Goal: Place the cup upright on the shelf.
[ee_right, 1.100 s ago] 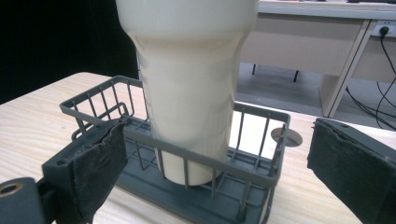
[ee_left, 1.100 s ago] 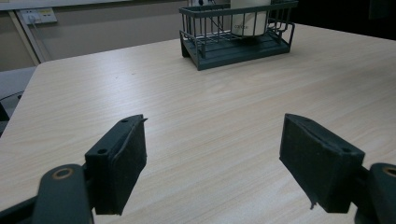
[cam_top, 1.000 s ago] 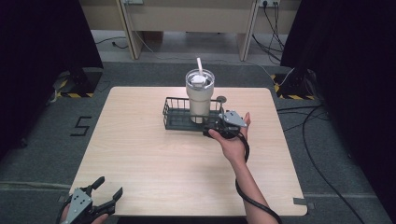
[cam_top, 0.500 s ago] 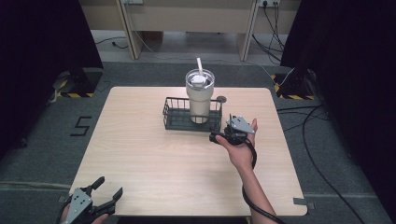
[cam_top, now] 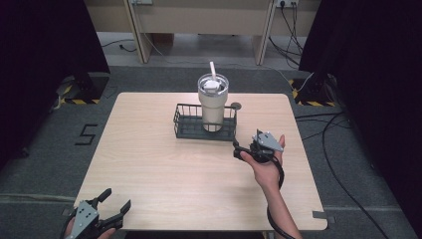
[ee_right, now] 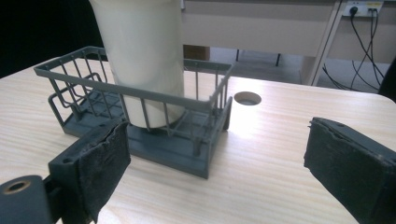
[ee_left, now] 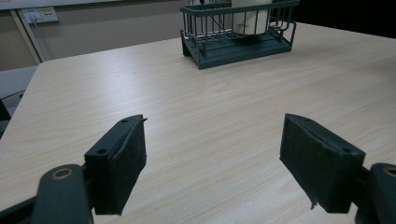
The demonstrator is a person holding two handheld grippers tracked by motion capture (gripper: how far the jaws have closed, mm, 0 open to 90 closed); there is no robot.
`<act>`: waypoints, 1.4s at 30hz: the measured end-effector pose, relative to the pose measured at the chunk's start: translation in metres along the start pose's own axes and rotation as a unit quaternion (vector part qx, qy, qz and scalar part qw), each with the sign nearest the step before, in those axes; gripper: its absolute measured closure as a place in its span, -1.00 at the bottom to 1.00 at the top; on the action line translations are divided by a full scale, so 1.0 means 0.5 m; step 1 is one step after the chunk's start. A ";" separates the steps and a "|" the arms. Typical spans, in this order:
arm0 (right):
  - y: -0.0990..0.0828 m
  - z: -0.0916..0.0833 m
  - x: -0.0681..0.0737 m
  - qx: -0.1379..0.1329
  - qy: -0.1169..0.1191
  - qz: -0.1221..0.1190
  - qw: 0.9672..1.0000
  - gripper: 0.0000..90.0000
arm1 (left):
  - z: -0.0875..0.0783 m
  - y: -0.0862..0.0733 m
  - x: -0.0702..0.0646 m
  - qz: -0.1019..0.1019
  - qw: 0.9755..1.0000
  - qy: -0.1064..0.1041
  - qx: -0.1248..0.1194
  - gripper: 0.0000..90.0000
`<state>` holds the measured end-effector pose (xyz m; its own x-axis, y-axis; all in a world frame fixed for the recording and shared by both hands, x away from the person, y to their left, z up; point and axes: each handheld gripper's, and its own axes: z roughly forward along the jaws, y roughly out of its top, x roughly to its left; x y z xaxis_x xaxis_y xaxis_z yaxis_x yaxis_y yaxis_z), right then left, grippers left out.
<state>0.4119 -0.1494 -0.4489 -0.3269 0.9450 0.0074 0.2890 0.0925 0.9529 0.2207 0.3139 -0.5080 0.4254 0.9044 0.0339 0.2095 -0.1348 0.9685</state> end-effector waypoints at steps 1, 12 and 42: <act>-0.003 -0.003 -0.002 0.001 -0.001 0.001 1.000 -0.84 | 0.000 0.000 0.000 0.000 1.000 0.000 0.001 -0.51; -0.024 -0.034 -0.019 0.003 -0.011 0.008 1.000 -0.83 | 0.000 0.000 -0.001 0.000 1.000 0.000 -0.001 -0.51; -0.098 -0.118 -0.082 0.019 -0.050 0.022 0.998 -0.79 | 0.003 0.001 -0.002 0.000 1.000 0.003 -0.002 -0.51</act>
<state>0.3580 -0.2112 -0.4777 -0.2229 0.9747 0.0171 0.3354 0.0602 0.9402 0.2217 0.3125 -0.5080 0.4210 0.9064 0.0359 0.2064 -0.1343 0.9692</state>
